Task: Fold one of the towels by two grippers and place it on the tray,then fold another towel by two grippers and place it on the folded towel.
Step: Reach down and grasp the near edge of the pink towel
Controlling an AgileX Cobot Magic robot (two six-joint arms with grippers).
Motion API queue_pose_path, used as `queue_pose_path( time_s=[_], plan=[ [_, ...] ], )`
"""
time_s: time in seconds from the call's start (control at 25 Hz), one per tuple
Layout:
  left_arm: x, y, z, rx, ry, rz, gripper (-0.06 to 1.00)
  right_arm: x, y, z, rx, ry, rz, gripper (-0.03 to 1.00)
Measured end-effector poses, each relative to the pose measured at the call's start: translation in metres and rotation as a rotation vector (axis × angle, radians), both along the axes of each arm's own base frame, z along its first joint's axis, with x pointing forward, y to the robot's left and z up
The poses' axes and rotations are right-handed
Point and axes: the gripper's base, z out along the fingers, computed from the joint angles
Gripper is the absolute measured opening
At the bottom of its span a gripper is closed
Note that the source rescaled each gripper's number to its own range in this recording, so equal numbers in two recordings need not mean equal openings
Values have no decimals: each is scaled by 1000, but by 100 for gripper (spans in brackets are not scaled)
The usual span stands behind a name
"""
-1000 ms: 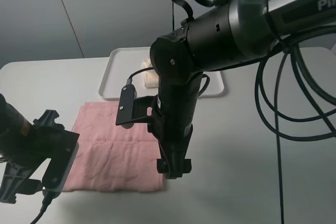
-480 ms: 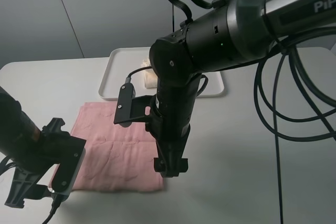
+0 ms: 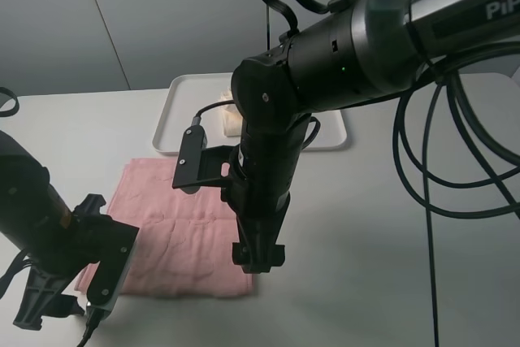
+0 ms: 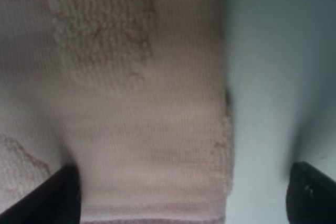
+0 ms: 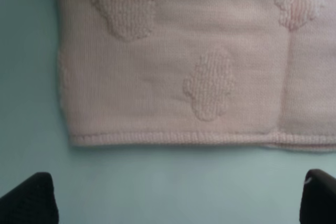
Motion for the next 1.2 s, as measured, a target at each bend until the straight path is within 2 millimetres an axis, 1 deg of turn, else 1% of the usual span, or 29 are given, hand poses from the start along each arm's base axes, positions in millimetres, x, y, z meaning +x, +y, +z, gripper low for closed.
queue_pose_path(
  time_s=[0.32,0.52,0.72,0.8,0.96,1.2],
  plan=[
    [0,0,-6,6,14,3,100,-2,1,-1,3,22,27,100],
    [0,0,-6,7,16,3,100,-7,4,-12,0,78,63,100],
    [0,-1,-6,4,13,17,100,-30,14,-21,-13,67,179,100],
    [1,-1,-6,1,9,33,100,-35,18,-22,-4,54,179,100],
    [1,-1,-6,-1,6,46,100,-34,19,-23,5,27,167,100],
    [1,-1,-6,-3,2,46,100,-35,12,-34,-32,30,148,100]
  ],
)
